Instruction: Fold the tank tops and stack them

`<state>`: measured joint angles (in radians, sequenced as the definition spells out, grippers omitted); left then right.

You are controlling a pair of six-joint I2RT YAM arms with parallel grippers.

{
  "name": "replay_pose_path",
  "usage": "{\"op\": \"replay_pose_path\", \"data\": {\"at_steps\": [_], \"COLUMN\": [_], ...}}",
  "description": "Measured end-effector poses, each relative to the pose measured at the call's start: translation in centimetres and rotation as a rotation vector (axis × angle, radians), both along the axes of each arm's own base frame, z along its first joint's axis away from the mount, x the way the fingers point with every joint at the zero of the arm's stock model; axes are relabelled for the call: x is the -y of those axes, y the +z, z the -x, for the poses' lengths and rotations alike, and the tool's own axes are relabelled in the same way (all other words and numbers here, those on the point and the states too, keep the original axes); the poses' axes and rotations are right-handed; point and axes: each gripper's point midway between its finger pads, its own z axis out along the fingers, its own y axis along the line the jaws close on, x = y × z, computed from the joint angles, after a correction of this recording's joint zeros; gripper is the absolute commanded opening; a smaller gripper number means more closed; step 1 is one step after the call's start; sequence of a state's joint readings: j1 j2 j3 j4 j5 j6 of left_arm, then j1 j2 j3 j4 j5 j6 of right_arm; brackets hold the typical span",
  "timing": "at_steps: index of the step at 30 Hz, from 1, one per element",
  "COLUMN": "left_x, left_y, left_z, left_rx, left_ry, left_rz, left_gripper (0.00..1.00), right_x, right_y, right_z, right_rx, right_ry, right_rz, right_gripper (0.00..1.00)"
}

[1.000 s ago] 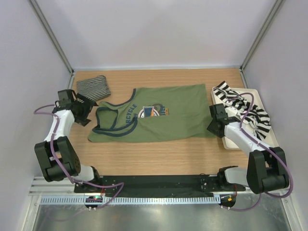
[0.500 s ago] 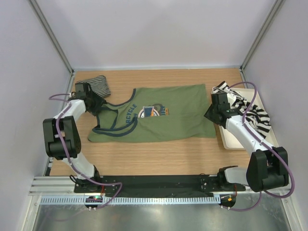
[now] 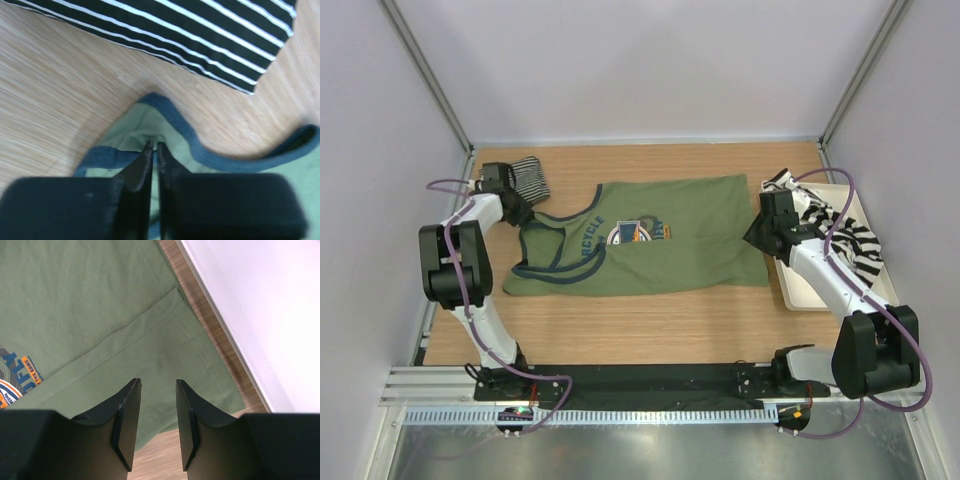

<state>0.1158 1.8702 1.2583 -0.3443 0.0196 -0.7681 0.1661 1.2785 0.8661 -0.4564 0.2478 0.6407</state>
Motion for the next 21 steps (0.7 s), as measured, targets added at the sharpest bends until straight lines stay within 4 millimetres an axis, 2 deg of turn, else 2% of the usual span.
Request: {"op": "replay_pose_path", "data": {"at_steps": [2, 3, 5, 6, 7, 10, 14, 17, 21], "left_x": [-0.3, -0.5, -0.8, -0.9, -1.1, -1.3, -1.1, -0.6, 0.2], "left_y": [-0.3, -0.4, -0.5, -0.6, -0.7, -0.8, -0.5, 0.2, 0.1], "left_z": [0.4, 0.5, 0.7, 0.8, 0.9, 1.1, 1.3, 0.2, -0.6], "left_rx": [-0.018, -0.025, -0.033, -0.040, -0.045, -0.056, -0.080, -0.075, -0.089], "left_ry": [-0.004, -0.002, -0.001, 0.000, -0.002, -0.012, -0.043, -0.079, -0.120], "left_rz": [-0.021, -0.031, -0.051, -0.061, -0.070, -0.107, -0.160, -0.212, -0.255], "left_gripper": [0.04, 0.20, 0.32, 0.41, 0.44, 0.47, 0.45, 0.42, 0.42], "right_x": [0.0, 0.0, 0.0, 0.0, 0.0, 0.0, -0.1, -0.3, -0.3], "right_y": [0.0, 0.0, 0.0, 0.0, 0.0, 0.0, -0.2, -0.5, -0.6], "right_z": [0.0, 0.0, 0.0, 0.0, 0.0, 0.0, 0.0, 0.0, 0.0], "right_rx": [0.000, -0.001, -0.001, -0.001, 0.000, -0.001, -0.008, -0.018, -0.020], "right_ry": [0.001, 0.001, 0.002, 0.002, 0.002, 0.003, 0.008, 0.013, 0.015], "right_rz": [0.001, 0.002, 0.002, 0.003, 0.003, 0.002, -0.003, -0.007, -0.009], "right_gripper": [0.40, 0.40, 0.40, 0.40, 0.40, 0.40, 0.40, 0.40, 0.40]}}
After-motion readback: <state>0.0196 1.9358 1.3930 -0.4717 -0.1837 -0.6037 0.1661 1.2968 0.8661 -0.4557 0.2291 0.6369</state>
